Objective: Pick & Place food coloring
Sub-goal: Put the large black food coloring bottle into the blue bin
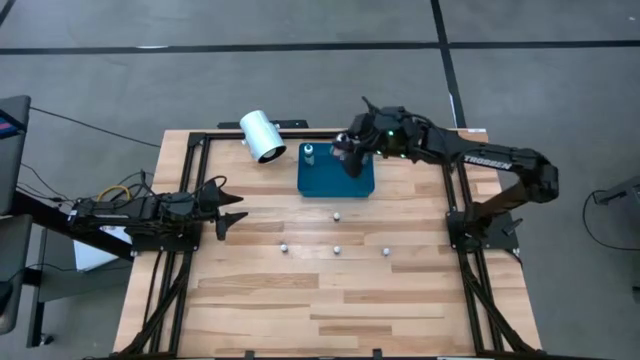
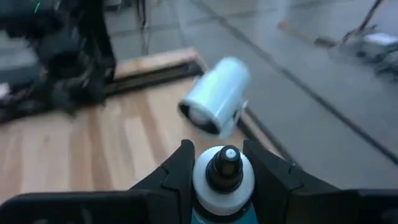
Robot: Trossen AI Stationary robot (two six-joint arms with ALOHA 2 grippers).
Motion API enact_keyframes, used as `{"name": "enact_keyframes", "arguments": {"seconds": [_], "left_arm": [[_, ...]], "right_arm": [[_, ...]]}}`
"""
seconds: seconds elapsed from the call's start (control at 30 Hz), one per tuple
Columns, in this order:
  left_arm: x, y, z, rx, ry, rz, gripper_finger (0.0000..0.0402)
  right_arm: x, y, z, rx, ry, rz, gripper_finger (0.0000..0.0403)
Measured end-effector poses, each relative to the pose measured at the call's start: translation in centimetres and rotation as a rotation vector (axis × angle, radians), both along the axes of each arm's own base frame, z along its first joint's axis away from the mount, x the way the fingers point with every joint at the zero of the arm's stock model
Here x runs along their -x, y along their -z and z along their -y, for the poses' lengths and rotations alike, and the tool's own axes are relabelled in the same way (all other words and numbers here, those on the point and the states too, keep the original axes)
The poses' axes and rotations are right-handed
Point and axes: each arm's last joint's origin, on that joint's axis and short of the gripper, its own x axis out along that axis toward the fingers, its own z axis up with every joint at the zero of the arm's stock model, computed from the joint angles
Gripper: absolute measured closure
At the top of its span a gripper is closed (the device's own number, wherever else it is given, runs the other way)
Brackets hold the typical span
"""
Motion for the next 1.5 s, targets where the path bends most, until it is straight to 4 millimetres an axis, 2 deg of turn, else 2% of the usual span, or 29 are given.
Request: {"name": "enact_keyframes", "arguments": {"seconds": [0.13,0.43,0.6,0.9,1.1,1.33,1.5], "left_arm": [[0.0,0.0,0.0,-0.001,-0.005,0.001,0.0144],[0.0,0.0,0.0,0.009,-0.012,0.006,0.0144],[0.0,0.0,0.0,0.012,-0.013,0.007,0.0144],[0.0,0.0,0.0,0.018,-0.015,0.010,0.0144],[0.0,0.0,0.0,0.017,-0.014,0.009,0.0144],[0.0,0.0,0.0,0.010,-0.012,0.004,0.0144],[0.0,0.0,0.0,0.002,-0.009,0.001,0.0144]], "right_arm": [[-1.3,1.2,1.2,-0.003,0.063,-0.001,0.0293],[-4.9,4.7,2.6,0.029,0.124,-0.011,0.0294],[-6.0,7.1,3.8,0.024,0.158,-0.075,0.0291],[-7.2,11.5,6.2,-0.008,0.198,-0.199,0.0288],[-7.7,13.7,7.2,-0.015,0.189,-0.250,0.0292],[-8.6,15.8,8.1,-0.025,0.200,-0.245,0.0284],[-9.0,16.5,8.6,-0.019,0.211,-0.228,0.0290]]}}
